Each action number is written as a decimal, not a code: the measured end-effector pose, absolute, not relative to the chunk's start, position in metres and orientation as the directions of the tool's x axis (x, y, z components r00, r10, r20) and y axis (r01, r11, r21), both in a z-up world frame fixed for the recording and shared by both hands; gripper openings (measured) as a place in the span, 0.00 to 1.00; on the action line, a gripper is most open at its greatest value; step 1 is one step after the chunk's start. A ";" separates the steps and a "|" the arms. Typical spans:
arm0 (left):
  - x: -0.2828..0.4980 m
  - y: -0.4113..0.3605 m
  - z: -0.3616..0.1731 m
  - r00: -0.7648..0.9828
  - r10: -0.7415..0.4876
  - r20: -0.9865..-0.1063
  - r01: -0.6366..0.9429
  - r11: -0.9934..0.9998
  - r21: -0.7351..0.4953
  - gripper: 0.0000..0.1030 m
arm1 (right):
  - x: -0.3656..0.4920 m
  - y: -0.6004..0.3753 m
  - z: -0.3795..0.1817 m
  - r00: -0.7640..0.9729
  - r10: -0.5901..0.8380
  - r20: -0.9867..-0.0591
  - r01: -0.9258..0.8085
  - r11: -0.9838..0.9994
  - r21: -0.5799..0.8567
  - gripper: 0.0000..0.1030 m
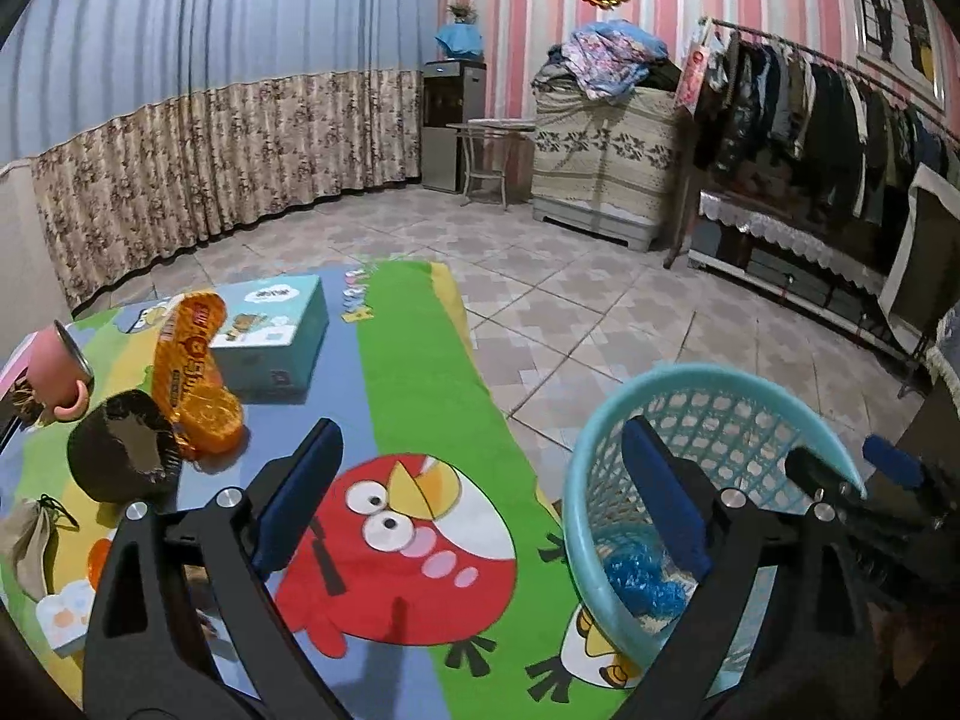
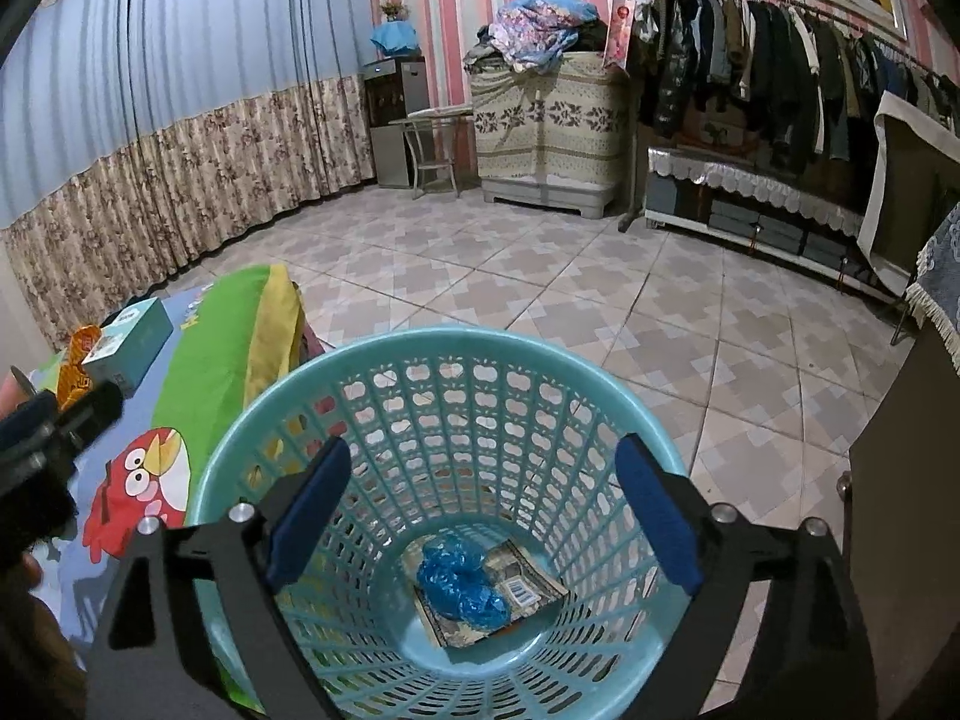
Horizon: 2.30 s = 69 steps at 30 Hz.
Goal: Collect trash
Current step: 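Move both tools back over the mat toward the cloth bag and glove, then grasp the beige cloth bag with the left tool while the right tool grasps the brown glove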
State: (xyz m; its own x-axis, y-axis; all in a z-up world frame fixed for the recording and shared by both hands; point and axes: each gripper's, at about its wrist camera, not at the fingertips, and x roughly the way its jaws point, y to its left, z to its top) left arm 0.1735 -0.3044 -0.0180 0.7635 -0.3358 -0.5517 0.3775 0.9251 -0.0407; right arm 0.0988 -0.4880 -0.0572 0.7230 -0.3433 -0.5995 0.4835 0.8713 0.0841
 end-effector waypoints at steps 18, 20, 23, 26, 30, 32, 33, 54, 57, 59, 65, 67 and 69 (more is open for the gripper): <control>0.177 -0.180 -0.010 0.818 -0.178 -0.546 0.223 0.975 0.017 0.95 | 0.118 -0.421 -0.036 0.786 -0.264 -0.559 0.377 0.921 0.095 0.93; 0.179 -0.162 -0.013 0.818 -0.157 -0.553 0.203 0.979 0.024 0.95 | 0.119 -0.413 -0.036 0.795 -0.237 -0.559 0.358 0.927 0.116 0.94; 0.181 -0.127 -0.017 0.811 -0.138 -0.569 0.175 0.984 0.011 0.95 | 0.124 -0.399 -0.036 0.804 -0.195 -0.561 0.317 0.940 0.128 0.94; 0.183 -0.088 -0.023 0.803 -0.109 -0.586 0.130 0.991 -0.006 0.95 | 0.129 -0.381 -0.036 0.813 -0.154 -0.561 0.269 0.954 0.128 0.95; 0.186 -0.046 -0.030 0.794 -0.067 -0.605 0.072 0.997 -0.016 0.95 | 0.137 -0.352 -0.042 0.812 -0.094 -0.576 0.205 0.970 0.131 0.95; 0.187 -0.028 -0.033 0.794 -0.033 -0.607 0.038 0.999 -0.004 0.95 | 0.141 -0.338 -0.044 0.807 -0.089 -0.584 0.190 0.975 0.115 0.95; 0.186 -0.020 -0.034 0.797 -0.017 -0.604 0.021 1.000 0.000 0.95 | 0.142 -0.333 -0.044 0.808 -0.086 -0.582 0.183 0.977 0.110 0.95; 0.218 0.024 -0.072 0.662 -0.007 -0.749 0.022 1.000 0.010 0.91 | 0.161 -0.241 -0.043 0.776 0.021 -0.630 0.051 0.994 0.097 0.95; 0.222 0.019 -0.076 0.641 -0.030 -0.767 0.050 0.999 0.002 0.74 | 0.164 -0.230 -0.047 0.769 0.027 -0.639 0.029 0.997 0.076 0.95; 0.223 0.020 -0.078 0.637 -0.041 -0.770 0.057 0.998 -0.006 0.65 | 0.166 -0.224 -0.049 0.761 0.033 -0.648 0.015 0.997 0.069 0.95; 0.215 0.023 -0.069 0.678 -0.043 -0.734 0.067 0.998 0.003 0.38 | 0.169 -0.209 -0.057 0.742 0.054 -0.668 -0.010 0.998 0.070 0.95; 0.213 0.027 -0.065 0.692 -0.036 -0.721 0.063 0.998 0.011 0.29 | 0.173 -0.202 -0.061 0.731 0.051 -0.680 -0.020 0.998 0.054 0.95; 0.212 0.031 -0.062 0.706 -0.019 -0.708 0.050 0.998 0.023 0.29 | 0.177 -0.195 -0.068 0.718 0.036 -0.695 -0.023 0.999 0.027 0.95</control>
